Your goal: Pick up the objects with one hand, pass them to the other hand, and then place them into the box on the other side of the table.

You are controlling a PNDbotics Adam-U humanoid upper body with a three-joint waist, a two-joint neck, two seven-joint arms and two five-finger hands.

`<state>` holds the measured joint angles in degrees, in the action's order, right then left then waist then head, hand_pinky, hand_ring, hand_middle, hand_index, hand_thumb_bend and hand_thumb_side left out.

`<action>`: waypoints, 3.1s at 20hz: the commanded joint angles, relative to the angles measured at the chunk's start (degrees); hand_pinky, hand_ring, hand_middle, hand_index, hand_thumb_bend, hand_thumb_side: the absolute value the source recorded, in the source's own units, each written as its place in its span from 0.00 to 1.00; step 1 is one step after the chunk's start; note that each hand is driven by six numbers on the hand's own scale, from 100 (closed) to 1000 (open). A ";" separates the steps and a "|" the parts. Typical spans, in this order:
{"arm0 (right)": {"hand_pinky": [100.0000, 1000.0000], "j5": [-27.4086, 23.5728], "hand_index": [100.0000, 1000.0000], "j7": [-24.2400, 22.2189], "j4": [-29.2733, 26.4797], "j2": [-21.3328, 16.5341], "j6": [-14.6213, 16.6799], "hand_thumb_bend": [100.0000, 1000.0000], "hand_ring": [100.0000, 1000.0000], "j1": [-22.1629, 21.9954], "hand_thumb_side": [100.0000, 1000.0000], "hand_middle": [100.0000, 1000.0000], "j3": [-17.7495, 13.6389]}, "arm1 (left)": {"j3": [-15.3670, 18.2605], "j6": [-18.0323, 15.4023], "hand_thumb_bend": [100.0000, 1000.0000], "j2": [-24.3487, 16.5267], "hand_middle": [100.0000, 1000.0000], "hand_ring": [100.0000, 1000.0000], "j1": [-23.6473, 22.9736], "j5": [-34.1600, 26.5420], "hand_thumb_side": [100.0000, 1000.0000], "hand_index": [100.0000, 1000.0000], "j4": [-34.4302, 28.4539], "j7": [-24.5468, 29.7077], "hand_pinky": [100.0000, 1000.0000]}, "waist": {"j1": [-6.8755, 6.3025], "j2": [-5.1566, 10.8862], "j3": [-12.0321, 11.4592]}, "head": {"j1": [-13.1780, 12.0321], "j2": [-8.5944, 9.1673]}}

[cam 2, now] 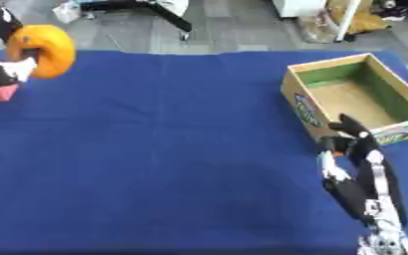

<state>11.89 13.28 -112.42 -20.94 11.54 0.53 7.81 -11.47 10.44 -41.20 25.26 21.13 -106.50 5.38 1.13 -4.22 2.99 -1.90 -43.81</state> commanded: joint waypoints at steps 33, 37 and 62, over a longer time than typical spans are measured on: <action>0.76 22.31 0.85 -5.57 -2.17 -18.94 25.87 0.25 0.69 27.17 0.24 0.71 12.65 | -8.23 4.77 0.00 18.37 0.37 0.45 -4.78 -30.60 0.14 0.48 -8.09 -2.58 0.59 | 1.82 1.26 -1.90 | 0.70 -0.31; 0.71 23.09 0.84 -5.66 -2.17 -19.44 27.25 0.26 0.66 28.65 0.25 0.68 13.78 | -9.73 5.73 0.00 16.14 0.37 0.45 -3.86 -34.40 0.14 0.48 -8.09 -1.02 0.59 | 1.83 1.23 -1.90 | 0.60 -0.31; 0.09 20.45 0.83 -9.51 -2.17 -18.08 26.52 0.26 0.14 34.60 0.25 0.18 15.98 | -14.29 9.64 0.00 6.83 0.37 0.44 6.20 -55.96 0.14 0.47 -8.09 1.21 0.60 | 1.74 1.30 -1.84 | 0.22 -0.31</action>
<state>32.88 4.09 -113.41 -38.55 38.39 34.09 24.13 -25.96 19.94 -32.84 30.22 -34.03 -113.60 6.45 2.28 -4.22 1.09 -1.47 -43.81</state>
